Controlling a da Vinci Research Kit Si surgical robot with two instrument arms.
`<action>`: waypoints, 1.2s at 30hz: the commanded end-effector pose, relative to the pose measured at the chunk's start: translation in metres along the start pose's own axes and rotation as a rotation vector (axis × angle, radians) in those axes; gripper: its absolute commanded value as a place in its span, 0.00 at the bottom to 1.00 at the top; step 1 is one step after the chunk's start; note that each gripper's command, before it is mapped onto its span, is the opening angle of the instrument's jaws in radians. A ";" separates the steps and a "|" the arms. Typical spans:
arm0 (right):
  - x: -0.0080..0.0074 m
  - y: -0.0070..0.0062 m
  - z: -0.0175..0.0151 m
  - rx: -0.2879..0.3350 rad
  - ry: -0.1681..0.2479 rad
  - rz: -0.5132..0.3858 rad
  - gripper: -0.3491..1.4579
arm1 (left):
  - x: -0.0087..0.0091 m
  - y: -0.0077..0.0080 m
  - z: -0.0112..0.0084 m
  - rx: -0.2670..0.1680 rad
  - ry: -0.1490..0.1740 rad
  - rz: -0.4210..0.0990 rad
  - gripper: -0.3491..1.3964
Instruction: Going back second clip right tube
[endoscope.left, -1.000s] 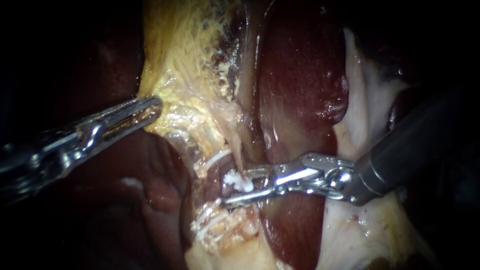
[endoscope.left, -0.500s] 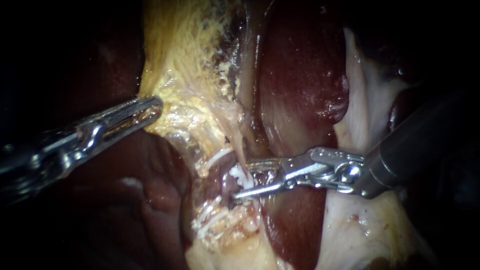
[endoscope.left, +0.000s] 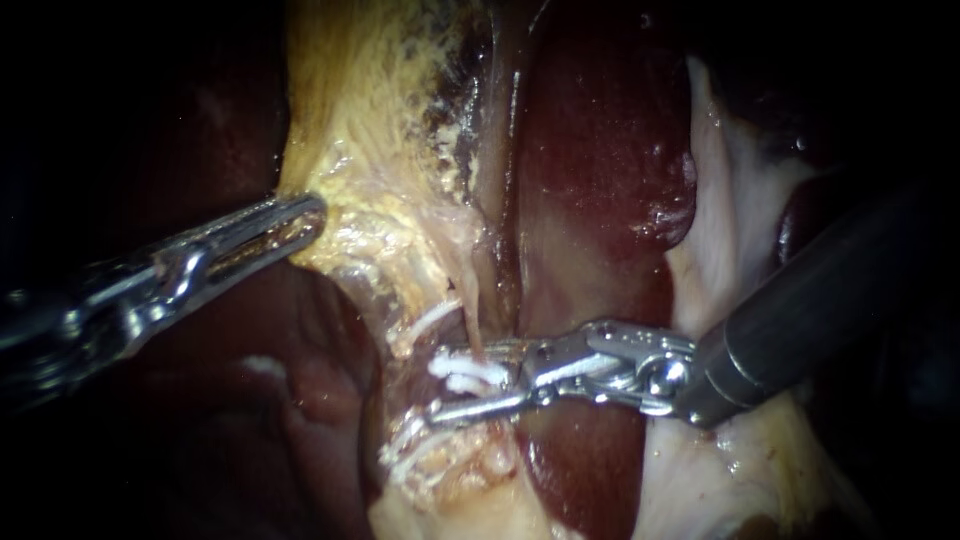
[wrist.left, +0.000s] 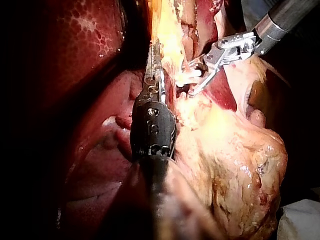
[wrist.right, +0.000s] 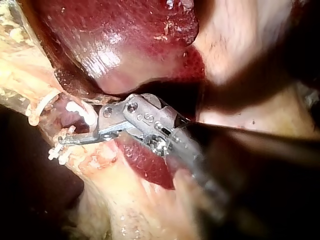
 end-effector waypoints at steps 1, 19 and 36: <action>0.0000 0.0002 0.0000 0.000 0.000 0.001 0.52 | 0.0000 0.0000 0.0000 0.000 0.000 0.000 0.00; 0.0018 0.0002 -0.0053 -0.026 0.011 -0.099 0.52 | 0.0001 0.0001 0.0000 0.002 0.001 0.001 0.00; 0.0080 -0.0032 -0.0153 0.003 0.007 -0.465 0.52 | 0.0001 0.0000 0.0001 0.007 0.002 0.000 0.00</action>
